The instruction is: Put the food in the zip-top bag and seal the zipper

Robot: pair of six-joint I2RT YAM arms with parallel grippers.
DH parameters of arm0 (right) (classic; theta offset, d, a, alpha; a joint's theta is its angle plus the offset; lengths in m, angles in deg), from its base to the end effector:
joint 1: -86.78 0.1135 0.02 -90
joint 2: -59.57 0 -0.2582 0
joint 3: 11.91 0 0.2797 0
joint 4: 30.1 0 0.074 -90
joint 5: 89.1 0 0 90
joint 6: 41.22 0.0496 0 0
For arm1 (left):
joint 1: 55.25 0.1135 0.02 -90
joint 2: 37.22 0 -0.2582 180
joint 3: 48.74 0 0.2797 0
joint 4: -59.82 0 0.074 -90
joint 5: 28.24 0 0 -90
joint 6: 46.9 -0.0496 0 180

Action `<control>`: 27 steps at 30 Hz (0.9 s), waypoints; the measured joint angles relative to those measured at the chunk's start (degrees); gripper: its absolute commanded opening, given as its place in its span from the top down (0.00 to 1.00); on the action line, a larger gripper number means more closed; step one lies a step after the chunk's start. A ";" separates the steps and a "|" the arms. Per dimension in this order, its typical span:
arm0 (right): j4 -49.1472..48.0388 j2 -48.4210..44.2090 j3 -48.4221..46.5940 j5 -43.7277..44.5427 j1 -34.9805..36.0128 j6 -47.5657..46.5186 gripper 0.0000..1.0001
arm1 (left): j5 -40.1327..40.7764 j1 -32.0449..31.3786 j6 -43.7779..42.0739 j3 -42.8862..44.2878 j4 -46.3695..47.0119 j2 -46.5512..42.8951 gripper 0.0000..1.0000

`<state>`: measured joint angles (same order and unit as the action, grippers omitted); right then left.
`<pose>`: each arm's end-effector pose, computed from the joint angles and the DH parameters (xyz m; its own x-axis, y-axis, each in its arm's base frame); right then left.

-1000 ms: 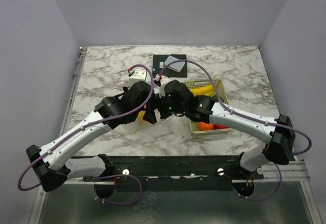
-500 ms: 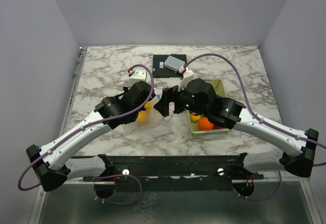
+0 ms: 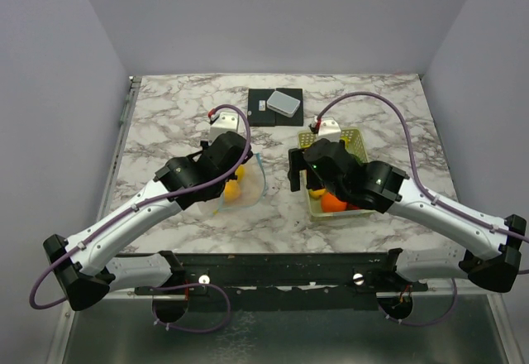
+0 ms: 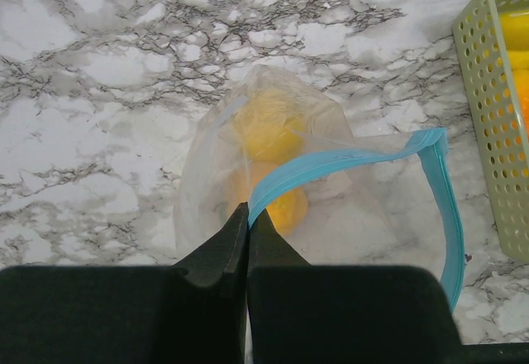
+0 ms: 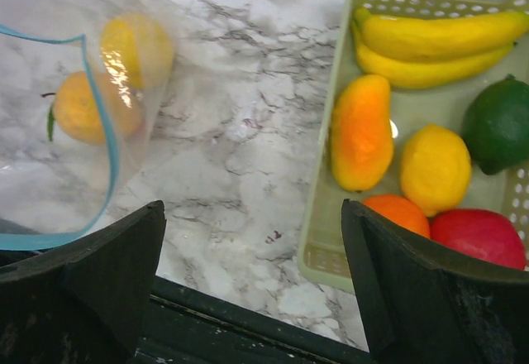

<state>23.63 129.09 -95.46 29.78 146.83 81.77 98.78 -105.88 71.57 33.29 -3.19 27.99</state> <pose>0.1662 0.2405 0.3482 -0.5796 -0.0509 -0.8133 -0.3071 0.9381 0.1602 0.1868 -0.1806 0.3469 -0.5706 0.0954 -0.8157 0.0920 0.9944 0.0519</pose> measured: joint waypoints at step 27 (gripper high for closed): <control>11.17 2.43 15.08 -2.19 -11.82 8.13 0.09 | -0.35 -0.02 -0.02 0.00 0.46 1.03 1.00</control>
<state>34.80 131.52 -80.38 27.60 135.01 89.90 98.43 -105.90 71.54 33.29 -2.74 29.02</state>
